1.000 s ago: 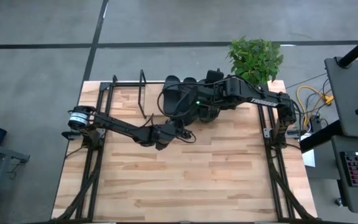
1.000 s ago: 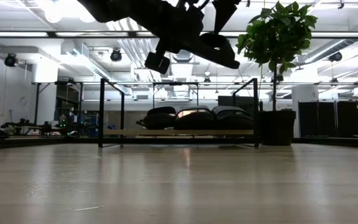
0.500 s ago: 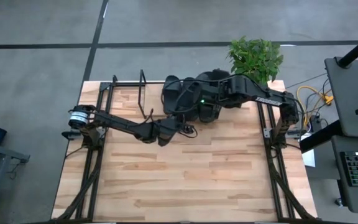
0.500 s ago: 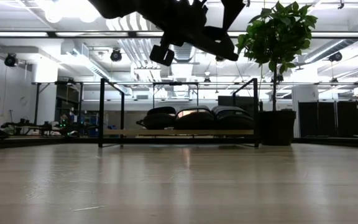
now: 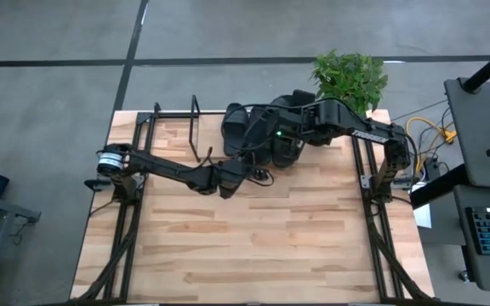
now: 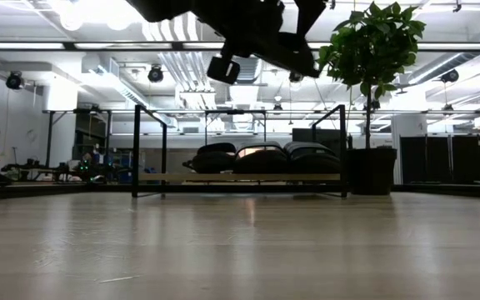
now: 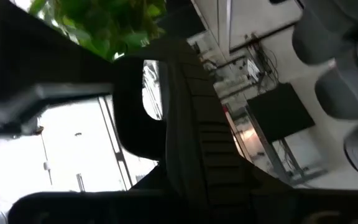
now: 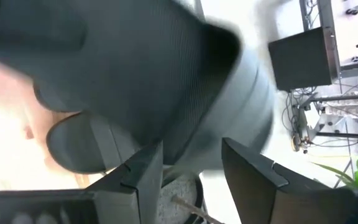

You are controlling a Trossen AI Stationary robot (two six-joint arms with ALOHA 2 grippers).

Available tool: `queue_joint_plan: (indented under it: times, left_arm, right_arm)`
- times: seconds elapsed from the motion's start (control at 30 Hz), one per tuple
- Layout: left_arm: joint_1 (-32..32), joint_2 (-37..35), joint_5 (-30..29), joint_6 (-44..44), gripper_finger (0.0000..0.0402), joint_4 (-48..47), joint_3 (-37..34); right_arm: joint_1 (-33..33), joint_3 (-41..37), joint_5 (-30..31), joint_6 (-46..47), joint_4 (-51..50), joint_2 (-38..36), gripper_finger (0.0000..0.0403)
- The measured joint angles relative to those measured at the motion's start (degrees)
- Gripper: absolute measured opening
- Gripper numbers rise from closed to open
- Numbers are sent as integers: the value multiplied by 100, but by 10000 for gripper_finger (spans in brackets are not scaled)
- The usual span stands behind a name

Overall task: Pick and place slides into the shelf
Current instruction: Put the black slides on the shelf

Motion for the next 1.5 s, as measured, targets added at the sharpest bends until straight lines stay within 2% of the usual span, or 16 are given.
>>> queue_joint_plan:
  times: [0.27,0.67,0.8,0.93,1.03,1.17,1.5]
  left_arm:
    - [-6,398,22,13,33,2,377]
    - [-115,319,-200,28,33,32,465]
    - [-129,317,-215,26,33,92,465]
    - [-130,314,-217,19,33,157,465]
    - [-133,306,-214,13,33,167,465]
    - [-130,299,-189,-191,35,198,465]
    - [-141,-50,22,-1487,164,142,338]
  right_arm:
    - [-105,0,62,-147,-10,-2,147]
    - [-244,0,123,-255,-178,0,129]
    - [-245,-2,127,-334,-186,0,96]
    - [-247,-2,135,-543,-190,2,24]
    - [-247,-4,183,-615,-190,7,12]
    - [-243,-7,579,-638,-159,9,10]
    - [-205,-11,796,-1016,378,6,8]
